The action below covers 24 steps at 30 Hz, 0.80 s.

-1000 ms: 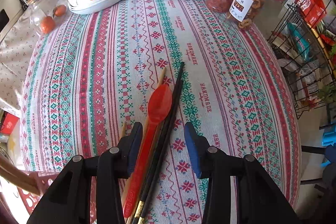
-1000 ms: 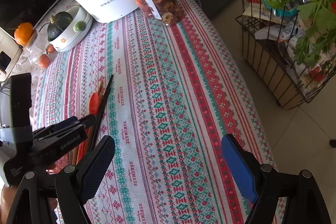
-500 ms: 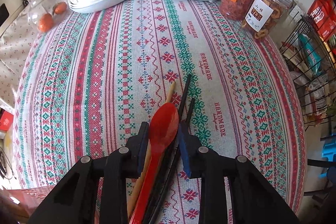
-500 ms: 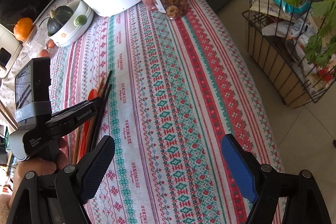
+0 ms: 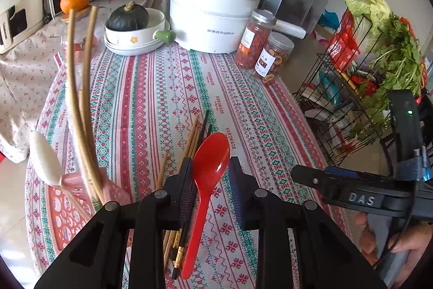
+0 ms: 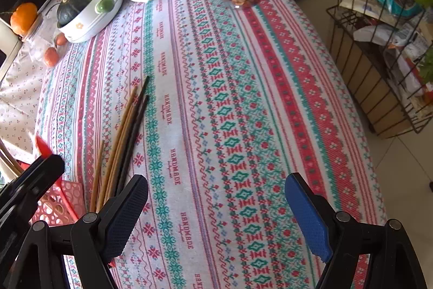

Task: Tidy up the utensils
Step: 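Carry the red spoon to the basket with left gripper while right grasps a black chopstick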

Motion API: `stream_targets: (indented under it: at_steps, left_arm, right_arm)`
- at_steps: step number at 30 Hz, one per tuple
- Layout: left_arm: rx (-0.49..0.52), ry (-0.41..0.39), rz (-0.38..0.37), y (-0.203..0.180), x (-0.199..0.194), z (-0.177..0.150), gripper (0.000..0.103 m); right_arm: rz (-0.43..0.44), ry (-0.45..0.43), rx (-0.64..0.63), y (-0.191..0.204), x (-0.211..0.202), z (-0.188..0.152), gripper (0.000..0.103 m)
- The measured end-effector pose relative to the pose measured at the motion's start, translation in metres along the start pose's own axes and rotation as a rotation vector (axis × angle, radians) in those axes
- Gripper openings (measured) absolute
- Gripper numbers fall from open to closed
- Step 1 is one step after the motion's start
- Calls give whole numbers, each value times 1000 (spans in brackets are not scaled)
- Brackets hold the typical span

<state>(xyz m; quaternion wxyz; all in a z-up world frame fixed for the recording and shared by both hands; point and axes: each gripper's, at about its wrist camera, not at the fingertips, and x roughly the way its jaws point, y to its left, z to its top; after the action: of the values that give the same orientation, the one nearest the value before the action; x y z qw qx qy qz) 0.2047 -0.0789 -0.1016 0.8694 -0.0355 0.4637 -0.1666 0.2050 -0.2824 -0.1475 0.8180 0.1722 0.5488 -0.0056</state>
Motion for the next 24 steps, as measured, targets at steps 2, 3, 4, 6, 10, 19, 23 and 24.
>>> stream_targets:
  at_steps: [2, 3, 4, 6, 10, 19, 23, 24]
  left_arm:
    - [-4, -34, -18, 7, -24, -9, 28]
    - [-3, -50, -26, 10, -36, -13, 28]
    - [-4, -69, -33, 15, -47, -18, 28]
    - [2, -108, -41, 26, -64, -30, 28]
    - [-17, -113, -50, 46, -80, -43, 28]
    - [-40, -132, -90, 80, -103, -55, 28]
    - [-55, -139, -98, 88, -109, -55, 28]
    - [-58, -137, -100, 88, -110, -55, 28]
  right_arm:
    - [0, 10, -12, 10, 9, 1, 87]
    - [7, 16, -16, 15, 14, 2, 87]
    - [16, 22, -20, 20, 19, 2, 87]
    - [31, 34, -26, 29, 30, 4, 87]
    - [53, 53, -45, 47, 54, 7, 81]
    - [85, 47, -98, 78, 90, 18, 41]
    - [24, 56, -134, 88, 105, 19, 26]
    - [18, 38, -140, 90, 105, 20, 25]
